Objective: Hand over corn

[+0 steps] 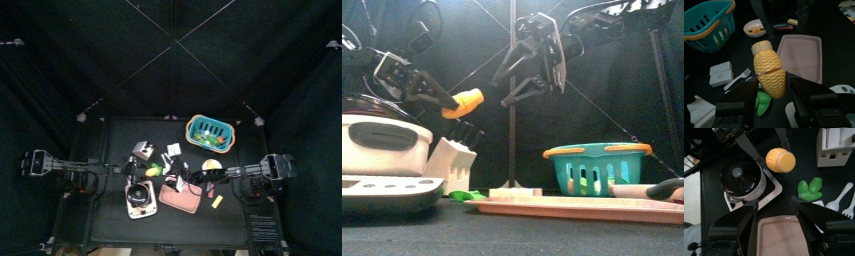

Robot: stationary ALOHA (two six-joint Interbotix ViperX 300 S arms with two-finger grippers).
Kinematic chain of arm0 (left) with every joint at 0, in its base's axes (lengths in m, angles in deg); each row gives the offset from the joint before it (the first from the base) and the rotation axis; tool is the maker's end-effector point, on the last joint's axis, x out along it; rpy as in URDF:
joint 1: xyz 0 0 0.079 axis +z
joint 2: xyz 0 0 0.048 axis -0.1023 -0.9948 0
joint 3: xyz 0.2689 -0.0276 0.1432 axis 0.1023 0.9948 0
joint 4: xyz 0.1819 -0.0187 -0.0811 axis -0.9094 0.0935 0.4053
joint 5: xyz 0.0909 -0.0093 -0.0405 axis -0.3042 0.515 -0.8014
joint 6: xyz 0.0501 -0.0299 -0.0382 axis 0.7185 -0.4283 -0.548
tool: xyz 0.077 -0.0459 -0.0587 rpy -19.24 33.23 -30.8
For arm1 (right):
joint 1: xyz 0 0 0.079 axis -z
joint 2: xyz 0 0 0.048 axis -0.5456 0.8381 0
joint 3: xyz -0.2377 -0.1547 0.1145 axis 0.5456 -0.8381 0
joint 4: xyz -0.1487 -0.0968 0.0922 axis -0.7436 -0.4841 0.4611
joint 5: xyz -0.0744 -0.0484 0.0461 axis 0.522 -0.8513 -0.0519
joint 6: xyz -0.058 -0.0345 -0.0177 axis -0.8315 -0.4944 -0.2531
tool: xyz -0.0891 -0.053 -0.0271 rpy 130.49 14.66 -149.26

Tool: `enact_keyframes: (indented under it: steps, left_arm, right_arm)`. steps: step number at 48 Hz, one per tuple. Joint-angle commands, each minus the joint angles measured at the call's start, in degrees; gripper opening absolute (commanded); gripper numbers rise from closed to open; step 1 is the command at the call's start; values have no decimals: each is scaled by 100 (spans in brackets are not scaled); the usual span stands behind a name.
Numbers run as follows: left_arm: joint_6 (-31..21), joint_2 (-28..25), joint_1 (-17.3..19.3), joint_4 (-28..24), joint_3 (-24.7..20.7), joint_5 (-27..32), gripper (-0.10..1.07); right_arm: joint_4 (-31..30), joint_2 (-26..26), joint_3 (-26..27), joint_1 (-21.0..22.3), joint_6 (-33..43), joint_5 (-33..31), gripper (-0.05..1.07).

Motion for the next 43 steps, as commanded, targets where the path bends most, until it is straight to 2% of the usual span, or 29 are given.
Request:
enact_keyframes:
  steps: [1,10,43]
  left_arm:
    - [0,-105,-62,-123,-211,-18,61]
    - [0,-343,-185,-510,-378,-18,61]
    - [0,-659,-246,-870,-782,-88,61]
  right_arm:
    - [-431,-211,88,9,0,-9,89]
    - [-1037,-211,132,18,18,-123,89]
    - [-1125,185,422,35,0,-44,88]
